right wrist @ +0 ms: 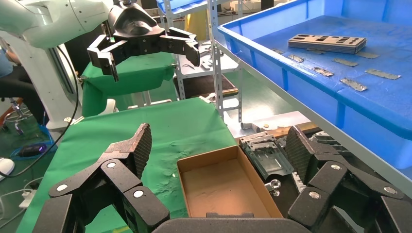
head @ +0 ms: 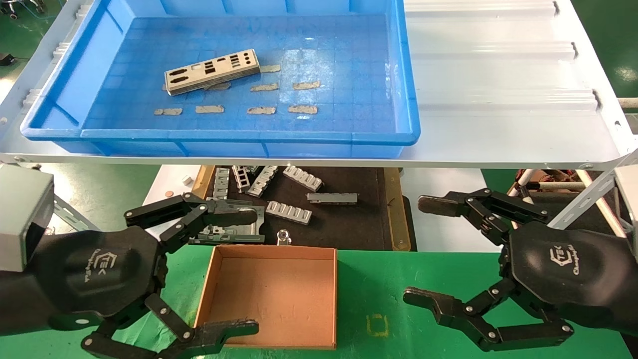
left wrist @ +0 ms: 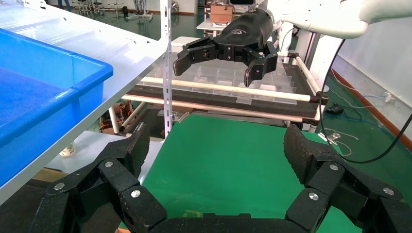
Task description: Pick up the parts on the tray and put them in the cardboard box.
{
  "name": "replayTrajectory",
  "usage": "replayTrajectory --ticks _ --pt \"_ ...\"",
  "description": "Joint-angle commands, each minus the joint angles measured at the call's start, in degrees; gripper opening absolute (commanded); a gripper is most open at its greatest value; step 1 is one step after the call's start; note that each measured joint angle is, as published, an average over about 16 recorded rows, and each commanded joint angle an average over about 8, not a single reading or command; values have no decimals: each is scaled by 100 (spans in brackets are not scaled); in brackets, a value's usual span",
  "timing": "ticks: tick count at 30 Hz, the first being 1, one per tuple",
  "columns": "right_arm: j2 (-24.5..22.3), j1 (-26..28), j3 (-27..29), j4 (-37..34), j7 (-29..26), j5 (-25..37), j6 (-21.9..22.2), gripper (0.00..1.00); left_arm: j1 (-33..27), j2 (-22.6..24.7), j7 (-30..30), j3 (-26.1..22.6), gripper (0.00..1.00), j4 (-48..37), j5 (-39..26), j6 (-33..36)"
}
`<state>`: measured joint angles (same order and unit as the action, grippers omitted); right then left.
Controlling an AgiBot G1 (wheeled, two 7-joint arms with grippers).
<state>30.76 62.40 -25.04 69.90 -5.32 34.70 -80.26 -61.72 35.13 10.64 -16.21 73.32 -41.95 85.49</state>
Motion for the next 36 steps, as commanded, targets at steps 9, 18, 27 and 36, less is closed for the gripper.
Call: replayTrajectory --ticks 9,18,27,36 --pt "0 0 0 0 0 0 0 0 -191 179 12 30 100 -178 -106 -403" --pt "0 0 0 0 0 0 0 0 -1307 945 -171 -161 100 -1320 -937 -1515" --pt "0 0 0 0 0 0 0 0 -3048 1724 -775 -693 100 -3522 -2153 -1893" --pt "0 0 0 0 0 0 0 0 -4200 2256 -1263 -1102 100 -5354 -2961 -2286"
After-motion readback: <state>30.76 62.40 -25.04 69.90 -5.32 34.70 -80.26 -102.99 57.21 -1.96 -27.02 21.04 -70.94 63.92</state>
